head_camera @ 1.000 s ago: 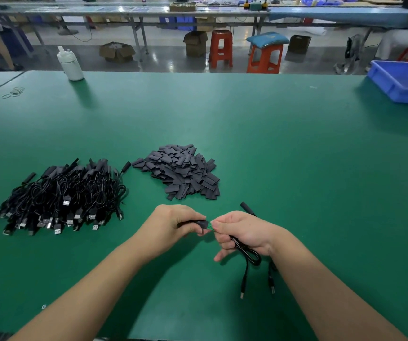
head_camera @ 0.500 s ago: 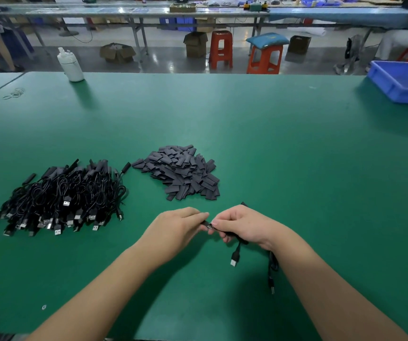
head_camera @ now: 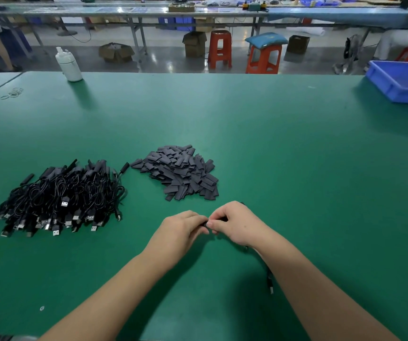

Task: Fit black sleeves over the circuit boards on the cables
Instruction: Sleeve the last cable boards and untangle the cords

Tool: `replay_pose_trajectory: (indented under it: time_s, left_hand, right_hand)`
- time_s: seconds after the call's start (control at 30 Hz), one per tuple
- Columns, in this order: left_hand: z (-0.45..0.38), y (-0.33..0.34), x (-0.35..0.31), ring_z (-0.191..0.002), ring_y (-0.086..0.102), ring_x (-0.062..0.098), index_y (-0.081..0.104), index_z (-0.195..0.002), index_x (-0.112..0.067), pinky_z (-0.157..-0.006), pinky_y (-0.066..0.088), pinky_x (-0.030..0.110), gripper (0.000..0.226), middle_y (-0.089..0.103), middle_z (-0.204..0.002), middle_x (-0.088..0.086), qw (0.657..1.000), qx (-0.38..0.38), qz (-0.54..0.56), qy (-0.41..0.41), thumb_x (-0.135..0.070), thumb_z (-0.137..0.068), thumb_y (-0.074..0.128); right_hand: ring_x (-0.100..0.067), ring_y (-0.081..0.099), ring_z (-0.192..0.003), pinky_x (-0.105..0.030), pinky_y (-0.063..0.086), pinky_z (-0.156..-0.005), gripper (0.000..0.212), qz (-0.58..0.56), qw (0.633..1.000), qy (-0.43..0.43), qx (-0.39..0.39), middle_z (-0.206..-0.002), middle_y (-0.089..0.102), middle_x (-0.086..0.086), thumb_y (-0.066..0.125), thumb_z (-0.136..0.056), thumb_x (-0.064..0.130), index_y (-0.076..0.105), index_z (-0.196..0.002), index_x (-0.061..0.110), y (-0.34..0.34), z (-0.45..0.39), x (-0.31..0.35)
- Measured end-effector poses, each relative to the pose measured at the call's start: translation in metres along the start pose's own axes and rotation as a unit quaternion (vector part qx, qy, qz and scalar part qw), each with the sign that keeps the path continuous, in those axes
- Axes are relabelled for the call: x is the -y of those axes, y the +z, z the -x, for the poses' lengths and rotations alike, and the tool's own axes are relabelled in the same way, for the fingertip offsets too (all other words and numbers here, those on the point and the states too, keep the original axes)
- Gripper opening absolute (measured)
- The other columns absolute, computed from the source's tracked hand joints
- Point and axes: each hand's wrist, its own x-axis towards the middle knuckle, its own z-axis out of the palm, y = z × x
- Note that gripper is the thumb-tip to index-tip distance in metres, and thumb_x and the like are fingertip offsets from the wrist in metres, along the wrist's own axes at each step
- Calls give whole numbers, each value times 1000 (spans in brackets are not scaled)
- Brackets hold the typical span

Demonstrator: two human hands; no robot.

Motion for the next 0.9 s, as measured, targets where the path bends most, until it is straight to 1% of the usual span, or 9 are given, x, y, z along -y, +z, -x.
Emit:
replay_pose_trajectory:
  time_s: [0.13,0.23,0.3,0.4,0.5,0.6,0.7,0.8,0.9]
  left_hand:
    - [-1,4,-3,-83,67,23,71,-113,-19,-74,55,36,20,69,-99,0,1000,-11,-21,-14,-24,-95,64]
    - [-3,7,-4,-89,66,25,56,-130,-22,-77,55,38,35,60,-118,-3,999,-15,-37,-15,-21,-95,62]
    - [-9,10,-9,-95,64,14,40,-142,-25,-86,52,27,57,49,-130,-9,996,-60,33,-64,-17,-92,65]
    - [-22,20,-25,-92,67,5,38,-143,-25,-86,55,27,63,56,-122,-12,931,-84,239,-264,-34,-89,70]
    - [-27,43,-43,-72,71,19,53,-118,-29,-74,58,41,43,73,-79,-1,886,63,307,-342,-46,-83,72]
    - [-30,61,-54,-47,63,13,56,-99,-28,-60,55,33,21,68,-59,-3,892,53,280,-352,-32,-85,71]
    - [-32,68,-54,-47,63,13,58,-91,-24,-60,57,31,13,69,-61,-1,897,63,239,-367,-26,-86,70]
    - [-29,71,-54,-47,65,21,54,-94,-14,-48,54,29,13,69,-60,6,863,118,287,-399,-18,-90,65]
    - [-27,75,-56,-47,63,22,51,-97,-11,-46,53,30,10,68,-63,7,842,146,318,-411,-16,-94,58]
  right_hand:
    - [-20,67,-83,-35,52,-81,13,-18,1000,-6,-8,-84,74,0,63,-94,26,75,-93,21,2,1,3]
    - [-18,56,-68,-39,52,-71,19,-16,1000,-6,5,-77,70,-3,60,-96,26,72,-83,20,2,3,1]
    - [-16,62,-67,-39,57,-73,25,-130,991,30,-9,-77,68,-2,57,-99,25,71,-80,20,2,5,2]
    - [-16,71,-76,-40,62,-79,20,-424,894,100,-108,-92,72,-12,60,-98,17,73,-85,9,-2,4,1]
    - [-22,69,-82,-43,56,-90,14,-515,833,134,-154,-87,72,-10,66,-94,15,73,-88,5,-4,5,-8]
    - [-23,70,-99,-34,53,-92,15,-408,882,134,-194,-95,75,-1,68,-94,24,76,-95,11,-3,8,-20]
    - [-22,66,-103,-27,47,-73,24,-86,949,155,-259,-103,71,4,58,-97,41,71,-104,22,-12,14,-39]
    - [-24,60,-107,-32,43,-71,47,204,937,232,-160,-120,57,-1,53,-93,59,52,-124,23,-21,22,-63]
    - [-20,62,-95,-32,50,-76,26,209,937,265,-86,-105,64,4,60,-93,42,55,-111,23,-15,26,-75]
